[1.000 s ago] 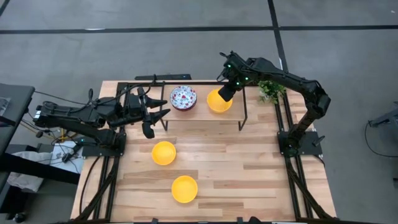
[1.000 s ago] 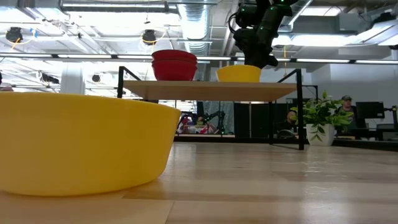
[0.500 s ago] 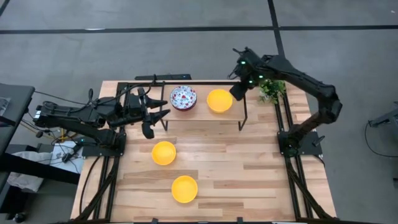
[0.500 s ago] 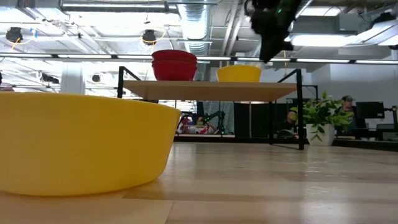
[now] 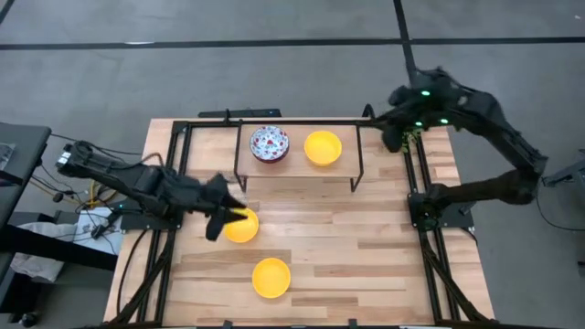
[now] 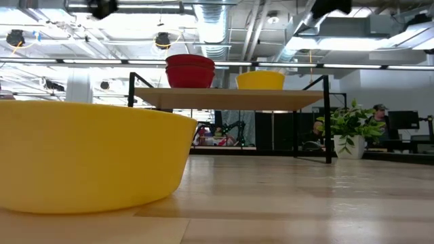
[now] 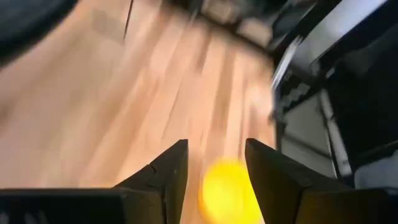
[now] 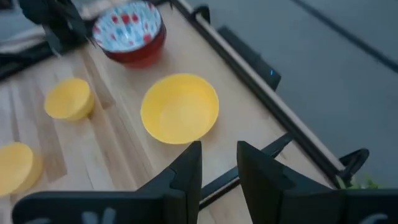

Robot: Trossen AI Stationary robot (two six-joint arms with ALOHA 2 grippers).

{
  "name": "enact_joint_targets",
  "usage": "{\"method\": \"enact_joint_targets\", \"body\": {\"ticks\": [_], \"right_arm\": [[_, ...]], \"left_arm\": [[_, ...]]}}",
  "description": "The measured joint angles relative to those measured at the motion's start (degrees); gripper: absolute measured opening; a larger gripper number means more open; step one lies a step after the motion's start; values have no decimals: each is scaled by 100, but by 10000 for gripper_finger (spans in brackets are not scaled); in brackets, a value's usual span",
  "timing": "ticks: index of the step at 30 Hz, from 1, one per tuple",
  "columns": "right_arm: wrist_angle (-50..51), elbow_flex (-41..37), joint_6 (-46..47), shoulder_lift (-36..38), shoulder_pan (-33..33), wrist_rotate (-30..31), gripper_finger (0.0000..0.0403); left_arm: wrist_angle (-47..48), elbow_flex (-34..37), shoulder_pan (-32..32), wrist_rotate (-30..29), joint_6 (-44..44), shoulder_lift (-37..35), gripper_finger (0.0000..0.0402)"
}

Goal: Pick & Place Mini bowls
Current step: Stack the top yellow bowl on the yellow bowl on the shelf

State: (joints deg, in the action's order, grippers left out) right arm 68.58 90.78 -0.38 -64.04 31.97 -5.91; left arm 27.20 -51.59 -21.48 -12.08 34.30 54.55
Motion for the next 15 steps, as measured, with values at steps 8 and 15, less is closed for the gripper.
{"method": "enact_joint_targets", "body": {"ticks": [8, 15], "right_arm": [[0, 0, 439, 809, -166, -7, 91], [-615, -966, 441, 1397, -603, -11, 91]], "left_arm": [[2245, 2, -258, -17, 2401, 447, 158], [2892, 2, -205, -12, 3161, 777, 158]]}}
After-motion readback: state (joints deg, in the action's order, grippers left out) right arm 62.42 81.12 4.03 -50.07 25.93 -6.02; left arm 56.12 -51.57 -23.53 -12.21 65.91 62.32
